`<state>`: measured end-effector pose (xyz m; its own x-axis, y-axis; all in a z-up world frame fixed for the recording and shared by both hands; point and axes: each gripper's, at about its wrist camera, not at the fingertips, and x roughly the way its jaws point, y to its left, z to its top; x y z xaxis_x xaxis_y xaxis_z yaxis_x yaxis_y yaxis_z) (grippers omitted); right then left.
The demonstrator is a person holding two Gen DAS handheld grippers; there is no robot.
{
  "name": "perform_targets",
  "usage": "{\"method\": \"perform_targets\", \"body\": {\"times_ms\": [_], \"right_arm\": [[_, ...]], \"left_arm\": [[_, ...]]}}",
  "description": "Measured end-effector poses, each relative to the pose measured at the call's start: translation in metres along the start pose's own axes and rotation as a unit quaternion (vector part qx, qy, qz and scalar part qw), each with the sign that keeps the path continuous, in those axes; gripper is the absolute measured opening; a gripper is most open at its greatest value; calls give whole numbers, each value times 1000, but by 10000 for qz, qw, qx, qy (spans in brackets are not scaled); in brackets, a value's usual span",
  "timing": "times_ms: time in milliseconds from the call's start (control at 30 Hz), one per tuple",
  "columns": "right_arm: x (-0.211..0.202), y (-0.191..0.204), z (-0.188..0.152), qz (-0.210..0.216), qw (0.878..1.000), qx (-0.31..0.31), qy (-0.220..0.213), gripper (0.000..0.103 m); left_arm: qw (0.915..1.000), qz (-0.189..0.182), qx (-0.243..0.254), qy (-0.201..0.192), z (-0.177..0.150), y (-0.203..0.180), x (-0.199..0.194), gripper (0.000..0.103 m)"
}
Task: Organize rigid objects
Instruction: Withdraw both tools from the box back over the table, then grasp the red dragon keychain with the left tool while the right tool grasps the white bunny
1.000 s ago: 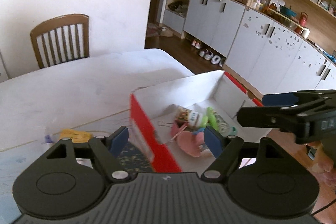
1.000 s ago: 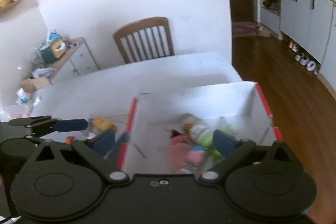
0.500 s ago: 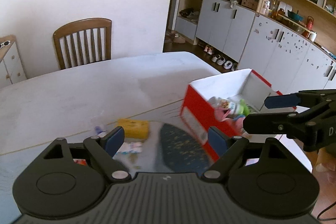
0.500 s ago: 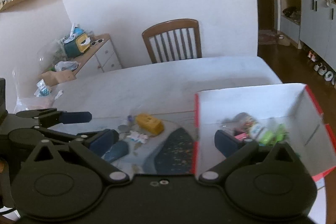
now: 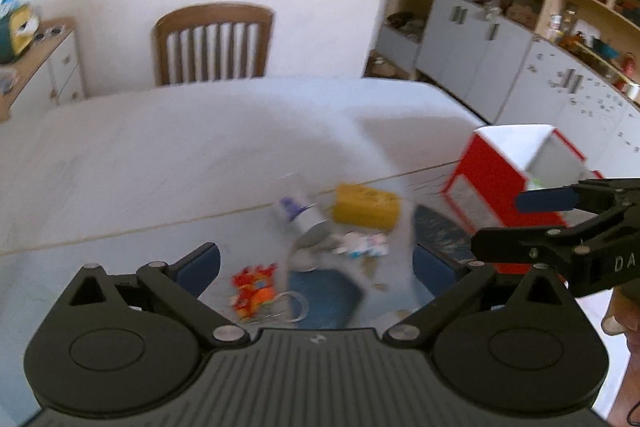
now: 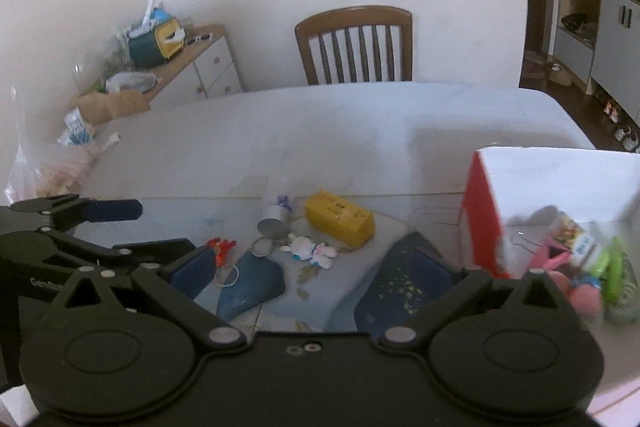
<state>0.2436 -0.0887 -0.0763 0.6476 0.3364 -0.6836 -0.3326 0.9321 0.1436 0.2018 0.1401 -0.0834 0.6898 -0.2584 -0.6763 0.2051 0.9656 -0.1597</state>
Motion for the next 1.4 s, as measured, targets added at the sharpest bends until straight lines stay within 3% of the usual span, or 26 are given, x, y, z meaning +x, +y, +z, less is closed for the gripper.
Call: {"method": "perform_targets", "body": {"times_ms": [267,533,1067,1400], "right_arm": [[55,10,4,-105,9989,-210,403,101],[98,8,3,-302,9965,-200,755,95],[133,20,6,-664,9923,261,1015,81],[139,34,4,-1056,9892,-98,1010,70]], "left_arm": [[9995,151,-182,185,-20,38,37,103],[9983,268,-330,397,-31,52,67,103],[9981,583,-133,129,-41,49,80,101],[9965,756,348,94,-43,32,78,61]]}}
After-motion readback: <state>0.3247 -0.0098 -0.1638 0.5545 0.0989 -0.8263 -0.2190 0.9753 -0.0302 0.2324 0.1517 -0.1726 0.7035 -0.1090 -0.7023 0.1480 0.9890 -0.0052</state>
